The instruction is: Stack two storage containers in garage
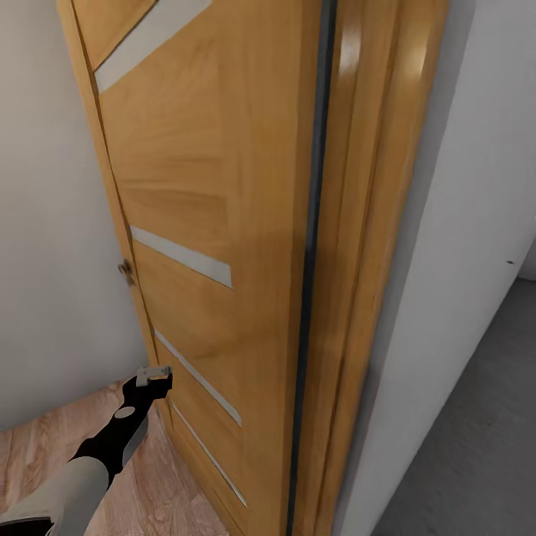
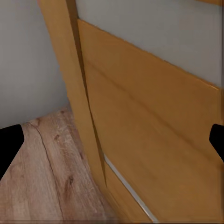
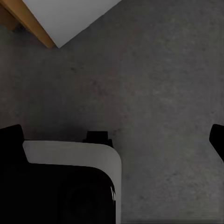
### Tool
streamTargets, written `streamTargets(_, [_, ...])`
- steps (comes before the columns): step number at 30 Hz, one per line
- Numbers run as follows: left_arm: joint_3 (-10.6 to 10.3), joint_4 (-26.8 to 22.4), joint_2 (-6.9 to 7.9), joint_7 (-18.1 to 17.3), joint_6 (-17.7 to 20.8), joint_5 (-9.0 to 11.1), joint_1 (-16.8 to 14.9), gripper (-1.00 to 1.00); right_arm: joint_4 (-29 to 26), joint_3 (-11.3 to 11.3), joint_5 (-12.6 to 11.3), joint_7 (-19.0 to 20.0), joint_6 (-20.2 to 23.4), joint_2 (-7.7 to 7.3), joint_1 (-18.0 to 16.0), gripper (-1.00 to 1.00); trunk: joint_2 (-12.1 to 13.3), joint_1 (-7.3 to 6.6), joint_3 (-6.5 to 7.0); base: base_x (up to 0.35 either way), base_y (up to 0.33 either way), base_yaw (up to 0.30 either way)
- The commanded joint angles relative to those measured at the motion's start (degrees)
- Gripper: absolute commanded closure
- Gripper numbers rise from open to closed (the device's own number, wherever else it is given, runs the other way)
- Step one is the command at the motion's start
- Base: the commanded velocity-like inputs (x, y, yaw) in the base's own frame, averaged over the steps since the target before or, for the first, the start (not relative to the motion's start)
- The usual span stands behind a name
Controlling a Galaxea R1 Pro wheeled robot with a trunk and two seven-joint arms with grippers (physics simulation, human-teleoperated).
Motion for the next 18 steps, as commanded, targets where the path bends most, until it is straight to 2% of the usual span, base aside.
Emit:
streamTargets(1, [0.04,0.05,0.00,0.08,-0.19,0.05,-0.04,-1.00,0.04,0.04,0.02,-0.01,-0.18,-0.01,-0.03,-1.00,-0.04,-0.02,-0.06,-0.114,0.000,0.000])
streamTargets(7, [0.04,0.06,0.00,0.08,-0.19,0.05,-0.04,-1.00,0.04,0.04,0.02,-0.01,-0.18,0.00,-0.03,-1.00,-0.04,-0.02,-0.06,-0.069,0.000,0.000])
streamTargets(14, [0.06,0.06,0.00,0.08,-0.19,0.05,-0.04,-1.00,0.04,0.04,0.02,-0.01,-0.18,-0.01,-0.03,-1.00,-0.04,-0.02,-0.06,-0.191,0.000,0.000])
streamTargets(18, [0.09,0.06,0.00,0.08,-0.19,0.01,-0.04,-1.00,0.04,0.04,0.02,-0.01,-0.18,-0.01,-0.03,-1.00,-0.04,-0.02,-0.06,-0.090,0.000,0.000])
